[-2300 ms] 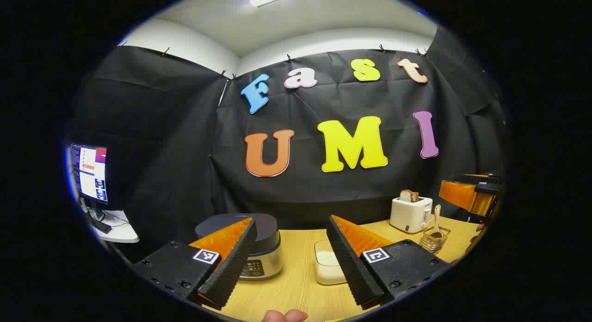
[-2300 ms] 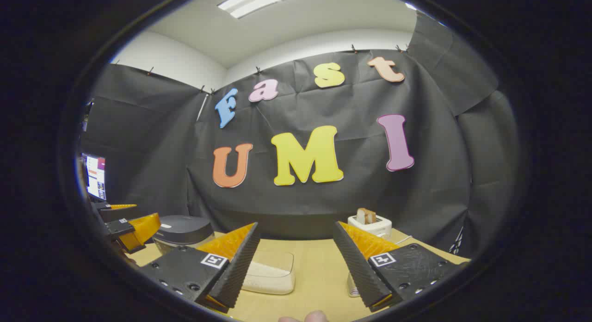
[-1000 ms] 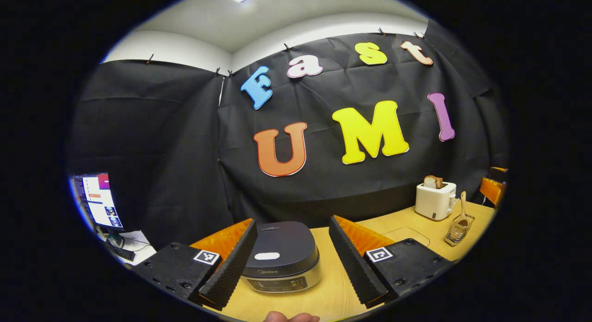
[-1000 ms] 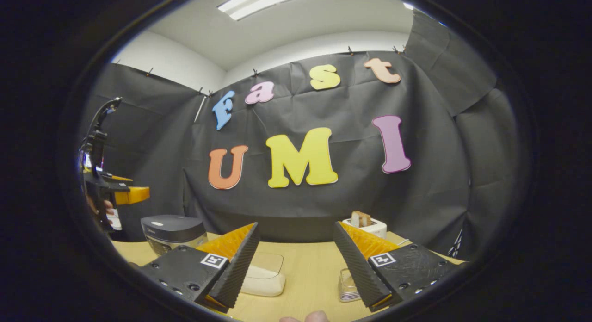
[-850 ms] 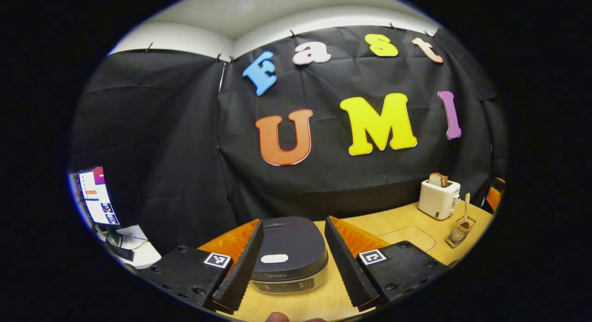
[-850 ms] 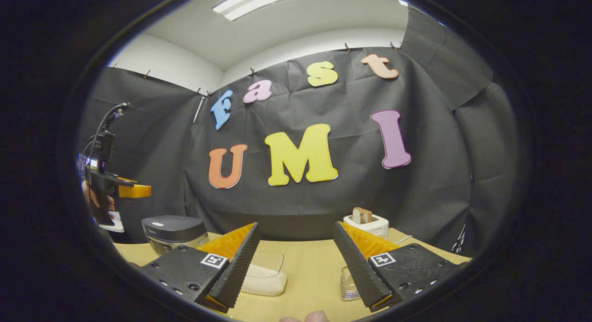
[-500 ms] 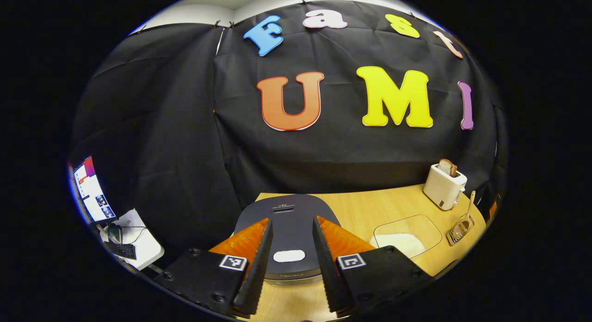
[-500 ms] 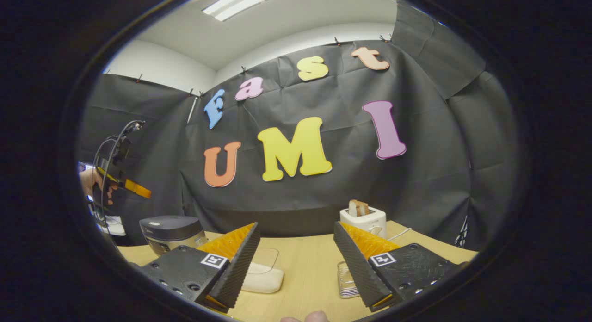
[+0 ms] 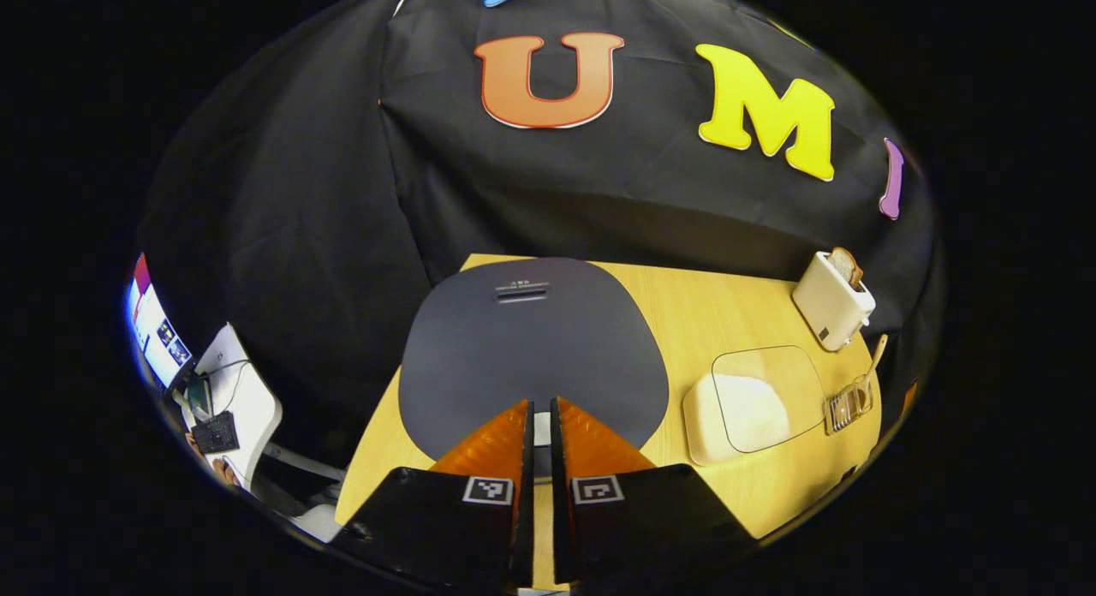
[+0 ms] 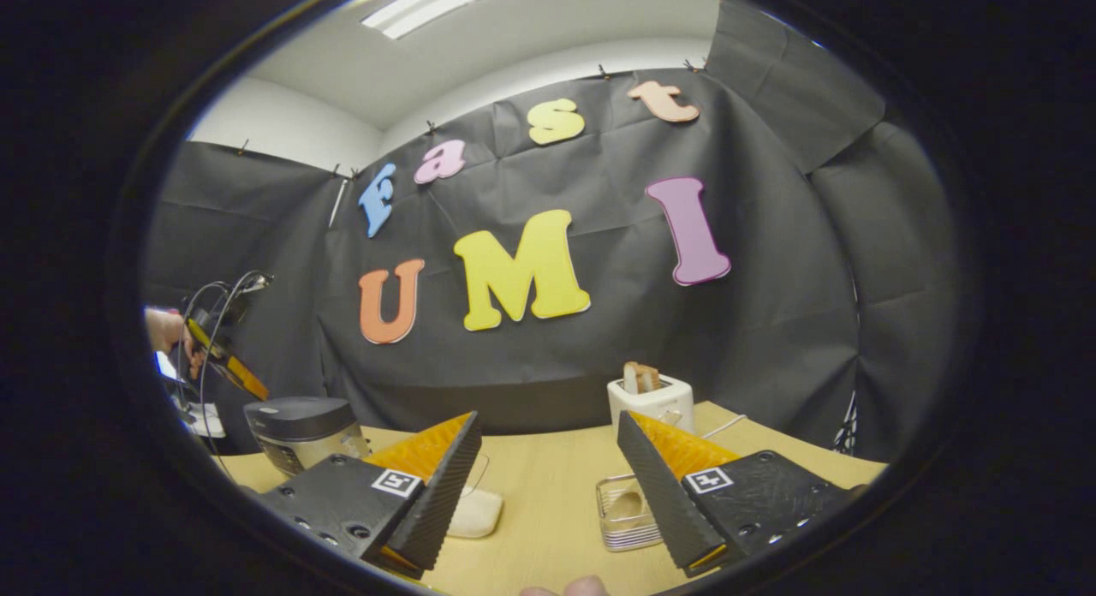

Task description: Close the left gripper, press the button to open the rice cooker; take a wooden spoon from the chopstick holder with the right hand, scoop a spoonful of rice and pour it into the rice cooker, then put the wooden spoon back into the chopstick holder.

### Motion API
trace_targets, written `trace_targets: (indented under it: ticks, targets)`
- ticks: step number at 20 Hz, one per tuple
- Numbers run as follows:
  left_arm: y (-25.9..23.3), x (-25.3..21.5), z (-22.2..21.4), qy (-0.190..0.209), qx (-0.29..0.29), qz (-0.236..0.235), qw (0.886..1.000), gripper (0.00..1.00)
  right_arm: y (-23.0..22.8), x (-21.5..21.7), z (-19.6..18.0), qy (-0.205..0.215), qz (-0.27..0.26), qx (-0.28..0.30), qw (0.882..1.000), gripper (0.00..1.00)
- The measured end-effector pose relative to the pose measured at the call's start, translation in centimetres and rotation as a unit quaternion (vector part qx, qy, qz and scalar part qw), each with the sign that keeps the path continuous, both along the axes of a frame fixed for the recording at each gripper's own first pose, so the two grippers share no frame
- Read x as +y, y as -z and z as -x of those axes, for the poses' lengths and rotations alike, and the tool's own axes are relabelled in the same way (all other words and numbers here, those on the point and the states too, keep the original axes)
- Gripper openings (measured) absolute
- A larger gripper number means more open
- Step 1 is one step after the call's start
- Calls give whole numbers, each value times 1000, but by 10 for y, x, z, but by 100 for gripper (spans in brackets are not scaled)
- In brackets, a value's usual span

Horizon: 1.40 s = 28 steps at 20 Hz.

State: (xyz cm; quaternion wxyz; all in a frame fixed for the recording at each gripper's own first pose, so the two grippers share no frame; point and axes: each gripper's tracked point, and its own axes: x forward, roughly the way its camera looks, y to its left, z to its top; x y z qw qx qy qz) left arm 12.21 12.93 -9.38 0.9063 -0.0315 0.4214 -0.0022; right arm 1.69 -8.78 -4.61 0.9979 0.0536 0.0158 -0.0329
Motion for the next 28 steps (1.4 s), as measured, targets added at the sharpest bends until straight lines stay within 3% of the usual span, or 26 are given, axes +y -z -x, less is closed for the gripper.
trace_targets:
  ticks: [5, 8, 9, 10, 13, 14, 16, 17, 18, 20, 21, 24, 28]
  targets:
    - [19, 2, 1, -19, 32, 0, 999, 6, 5, -10, 1, 8, -6, -2, 1000, 92]
    - [27, 2, 3, -9, 30, -27, 999, 6, 5, -17, 0, 18, -15, -8, 1000, 92]
    - [26, 3, 0, -4, 5, -43, 999, 1, 5, -16, 1, 18, -23, -10, 1000, 92]
    - [23, 2, 5, -3, 5, -58, 998, 6, 5, -16, 2, 19, -28, -13, 999, 92]
    - [19, 3, 0, -18, -4, -81, 997, 6, 15, -13, 3, 13, -26, -7, 1000, 95]
    - [12, 5, -2, -22, -18, -86, 996, 6, 15, -15, 4, 14, -19, -4, 1000, 92]
    - [-5, 8, -8, -31, -53, -94, 994, 6, 8, -23, 8, 21, -9, -10, 1000, 96]
    - [-16, 16, -12, -41, -84, -109, 990, 24, 4, -28, 9, 28, -5, -16, 999, 99]
    - [-34, 24, -18, -52, -126, -129, 982, 52, 1, -32, 10, 33, 0, -20, 999, 95]
    - [-85, 32, -22, -67, -206, -145, 966, 63, -3, -37, 8, 38, 7, -21, 999, 95]
    - [-109, 27, -17, -72, -242, -143, 957, 83, -4, -39, 9, 39, 9, -19, 999, 96]
    - [-137, 8, -1, -60, -289, -123, 947, 97, -7, -48, 8, 43, 20, -16, 999, 95]
    - [-133, -11, 24, -64, -321, -74, 942, 99, -5, -67, 10, 44, 37, 4, 998, 96]
